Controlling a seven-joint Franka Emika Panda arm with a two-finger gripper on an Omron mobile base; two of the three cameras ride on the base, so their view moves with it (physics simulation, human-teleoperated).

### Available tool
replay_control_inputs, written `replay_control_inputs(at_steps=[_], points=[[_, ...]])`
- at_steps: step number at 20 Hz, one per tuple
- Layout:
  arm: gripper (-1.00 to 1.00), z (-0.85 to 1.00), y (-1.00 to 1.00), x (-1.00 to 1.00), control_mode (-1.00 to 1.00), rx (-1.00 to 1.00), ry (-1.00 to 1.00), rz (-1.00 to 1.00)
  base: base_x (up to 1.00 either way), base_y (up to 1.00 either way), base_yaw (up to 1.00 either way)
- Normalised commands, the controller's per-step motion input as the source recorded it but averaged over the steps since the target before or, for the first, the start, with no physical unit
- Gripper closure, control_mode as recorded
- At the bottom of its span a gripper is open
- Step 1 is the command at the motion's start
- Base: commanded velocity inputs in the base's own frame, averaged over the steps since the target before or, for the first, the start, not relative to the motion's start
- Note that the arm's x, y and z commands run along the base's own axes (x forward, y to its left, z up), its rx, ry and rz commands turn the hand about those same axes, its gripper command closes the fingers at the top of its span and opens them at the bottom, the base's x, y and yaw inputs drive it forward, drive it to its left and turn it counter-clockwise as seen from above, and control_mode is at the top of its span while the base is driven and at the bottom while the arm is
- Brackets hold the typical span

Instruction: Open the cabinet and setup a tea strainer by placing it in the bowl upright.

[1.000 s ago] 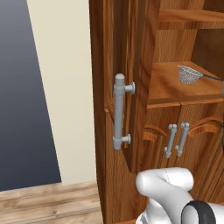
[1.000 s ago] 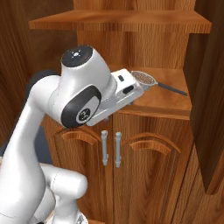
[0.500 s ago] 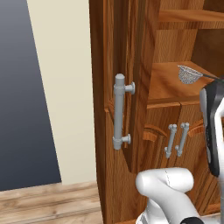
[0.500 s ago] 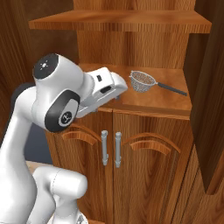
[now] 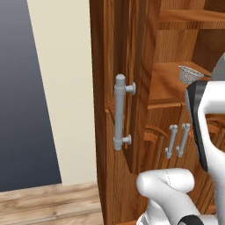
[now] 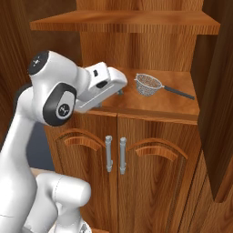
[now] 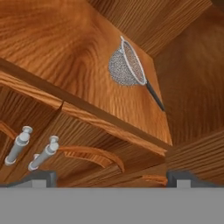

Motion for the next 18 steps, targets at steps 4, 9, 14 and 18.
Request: replay_control_inputs(at_steps=[4, 9, 14, 18], points=[[-1.00, 0.03, 0.00, 0.38, -1.00, 0.00, 0.01, 0.04, 0.00, 0.00, 0.00], [-1.00, 0.01, 0.00, 0.37, -1.00, -0.09, -0.04, 0.08, 0.00, 0.00, 0.00], [-1.00, 0.00, 0.00, 0.46, -1.00, -0.01, 0.00, 0.01, 0.00, 0.00, 0.00], [-1.00, 0.00, -0.02, 0.45, -1.00, 0.00, 0.04, 0.00, 0.00, 0.00, 0.00]])
